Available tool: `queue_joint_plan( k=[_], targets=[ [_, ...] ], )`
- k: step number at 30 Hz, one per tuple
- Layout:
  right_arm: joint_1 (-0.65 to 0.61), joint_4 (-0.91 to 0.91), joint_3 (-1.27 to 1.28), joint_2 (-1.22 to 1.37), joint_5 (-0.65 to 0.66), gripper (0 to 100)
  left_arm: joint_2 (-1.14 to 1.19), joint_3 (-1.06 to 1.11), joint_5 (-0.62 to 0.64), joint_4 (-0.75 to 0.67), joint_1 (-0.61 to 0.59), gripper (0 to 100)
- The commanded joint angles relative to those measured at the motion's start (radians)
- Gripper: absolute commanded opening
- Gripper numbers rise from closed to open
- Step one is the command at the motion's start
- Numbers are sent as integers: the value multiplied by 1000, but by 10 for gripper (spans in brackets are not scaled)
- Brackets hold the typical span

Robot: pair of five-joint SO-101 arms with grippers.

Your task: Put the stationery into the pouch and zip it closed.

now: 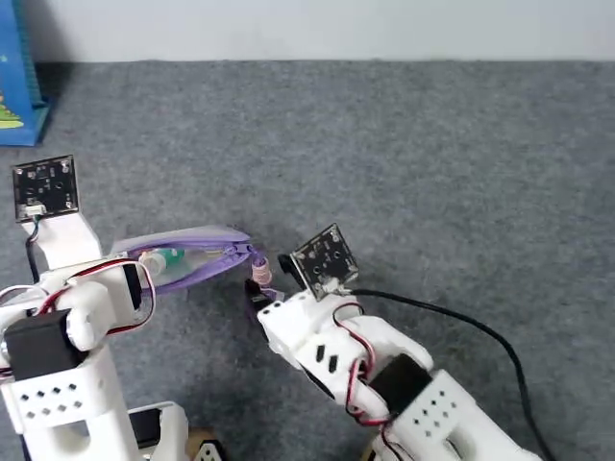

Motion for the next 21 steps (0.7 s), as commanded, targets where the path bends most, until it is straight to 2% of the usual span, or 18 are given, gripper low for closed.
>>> queue_joint_plan(
  k=[1,4,8,13,21],
  targets=[
    [33,-119,-8,87,-11,180,-8,-25,0,3,-2,12],
    [67,-176,-8,163,-11,157,-8,-25,0,3,-2,12],
    [104,-191,-8,200,-11,6,-8,-25,0,3,-2,12],
    [120,-140,-2,117,-8,8,-8,-25,0,3,-2,12],
    [104,133,-2,-168,-5,8,-8,-31,0,-20,0,13]
  ],
)
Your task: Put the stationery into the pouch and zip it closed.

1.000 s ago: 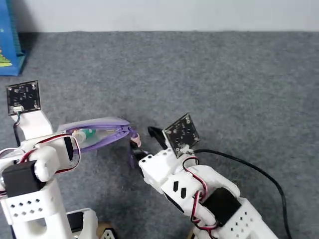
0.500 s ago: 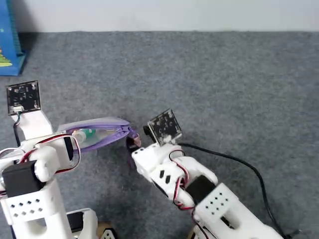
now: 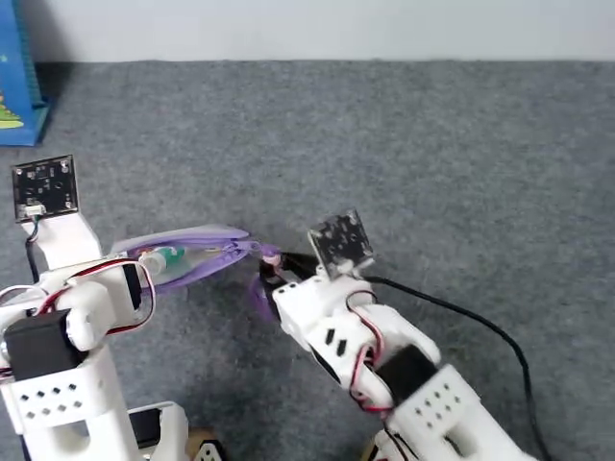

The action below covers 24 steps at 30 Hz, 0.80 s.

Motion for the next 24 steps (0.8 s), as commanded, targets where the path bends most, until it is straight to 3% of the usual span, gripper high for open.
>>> queue_joint_plan(
  k=[1,8,11,17,24],
  targets=[
    [-15,136,-9,-151,2,8,-8,-31,0,-35,2,14],
    [-189,407,-9,-361,40,8,0,-28,0,-183,68,17],
    [-237,479,-9,-410,40,8,2,-24,0,-229,189,59],
    [-274,559,-15,-490,31,8,3,-22,43,-308,468,258],
    [-272,648,-15,-633,31,8,3,64,66,-454,681,274]
  ],
)
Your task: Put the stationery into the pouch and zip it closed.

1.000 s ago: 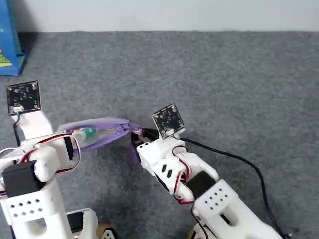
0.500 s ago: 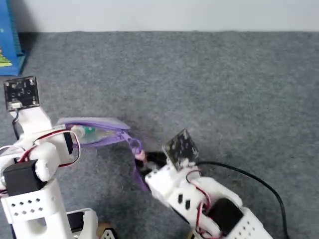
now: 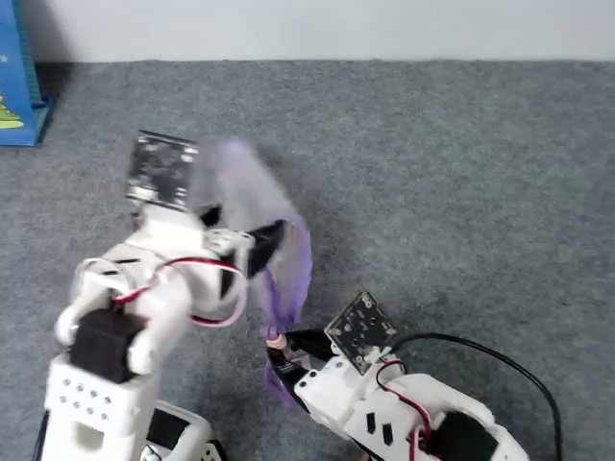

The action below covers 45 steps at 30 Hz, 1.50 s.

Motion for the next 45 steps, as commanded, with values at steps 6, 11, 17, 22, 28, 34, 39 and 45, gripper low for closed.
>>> queue_joint_plan(
  k=[6,11,17,22,28,34,39,45],
  targets=[
    [38,56,-17,-102,2,8,-6,22,12,-94,91,273],
    [108,61,-44,-101,2,7,-6,-101,5,60,-5,276],
    [165,62,-135,-101,8,7,-6,-205,-166,318,-14,276],
    [206,61,-166,-101,9,7,-6,-208,-315,454,-14,276],
    [254,50,-166,-101,6,7,-8,-165,-419,476,-11,276],
    [259,48,-166,-101,2,7,-8,21,-407,356,140,276],
    [259,50,-166,-101,2,7,-8,148,-384,224,209,276],
    [259,50,-166,-101,3,7,-8,200,-382,123,241,276]
  ],
)
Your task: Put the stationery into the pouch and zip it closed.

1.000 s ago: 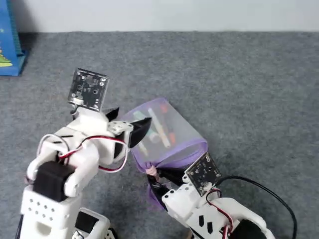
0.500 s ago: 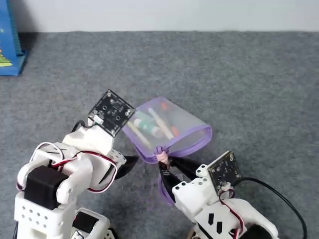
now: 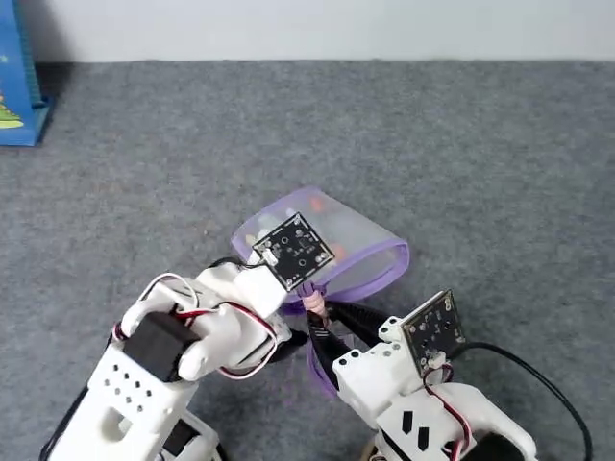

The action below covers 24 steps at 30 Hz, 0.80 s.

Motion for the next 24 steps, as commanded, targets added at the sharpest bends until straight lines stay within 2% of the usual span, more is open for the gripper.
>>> queue_joint_plan(
  k=[1,8,12,19,24],
  targets=[
    [15,-4,-63,2,3,7,-8,8,12,-77,15,276],
    [15,-4,-63,2,2,7,-8,156,78,-273,15,265],
    [30,-5,-66,2,0,7,-8,211,109,-365,15,181],
    [171,-97,-63,2,0,7,-8,213,158,-391,15,12],
    [277,-151,-41,2,14,7,-8,219,160,-387,15,12]
  ],
)
